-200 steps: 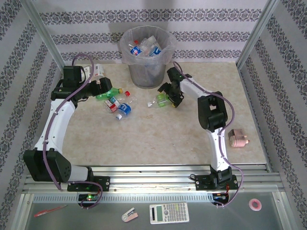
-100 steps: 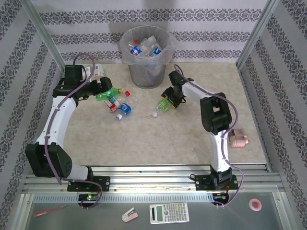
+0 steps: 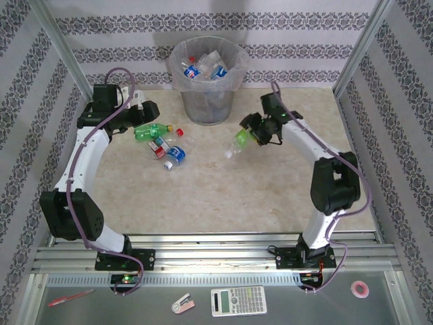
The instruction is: Throw the plastic bottles in the bin
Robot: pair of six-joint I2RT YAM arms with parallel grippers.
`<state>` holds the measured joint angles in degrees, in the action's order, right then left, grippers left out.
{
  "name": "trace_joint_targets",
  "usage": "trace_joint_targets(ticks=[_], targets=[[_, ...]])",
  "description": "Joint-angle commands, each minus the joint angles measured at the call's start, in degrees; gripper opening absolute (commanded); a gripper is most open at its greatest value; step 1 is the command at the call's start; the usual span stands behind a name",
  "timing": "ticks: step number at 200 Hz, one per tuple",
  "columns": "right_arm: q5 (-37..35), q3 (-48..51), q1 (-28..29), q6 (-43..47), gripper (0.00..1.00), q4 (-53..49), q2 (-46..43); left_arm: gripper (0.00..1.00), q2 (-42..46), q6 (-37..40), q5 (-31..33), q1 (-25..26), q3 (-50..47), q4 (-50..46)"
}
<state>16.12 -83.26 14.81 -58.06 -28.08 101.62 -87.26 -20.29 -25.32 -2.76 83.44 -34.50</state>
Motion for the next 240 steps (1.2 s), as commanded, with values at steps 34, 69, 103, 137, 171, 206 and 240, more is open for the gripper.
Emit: trace_joint_targets(ticks=[34, 69, 103, 137, 171, 206, 240], targets=[[4.9, -18.2, -1.3, 0.3, 0.58, 0.5, 0.8, 1.00, -3.8, -1.5, -2.0, -1.0, 4.3, 2.7], [-0.1, -16.8, -2.4, 2.5, 0.55, -6.5, 0.8, 1.00, -5.2, -1.6, -2.4, -1.7, 5.3, 2.6], [-7.9, -7.5, -5.0, 3.6, 0.54, -11.5, -3.2, 1.00, -6.3, -2.0, -2.3, -2.7, 5.8, 2.5], [-12.8, -2.7, -7.6, 4.5, 0.54, -13.7, -6.0, 1.00, -7.7, -2.4, -2.3, -3.2, 6.8, 2.0], [-6.5, -9.2, -7.9, 2.2, 0.54, -5.3, -1.8, 1.00, -9.7, -2.8, -2.6, -3.5, 9.1, 1.1], [3.6, -40.9, -6.1, -5.8, 0.60, 5.9, 12.8, 1.00, -10.7, -2.7, -2.4, -3.6, 9.5, -0.5], [6.3, -89.8, -5.2, -12.8, 0.84, -3.5, 38.0, 1.00, -10.8, -4.3, -1.8, -4.1, 5.2, 0.5]])
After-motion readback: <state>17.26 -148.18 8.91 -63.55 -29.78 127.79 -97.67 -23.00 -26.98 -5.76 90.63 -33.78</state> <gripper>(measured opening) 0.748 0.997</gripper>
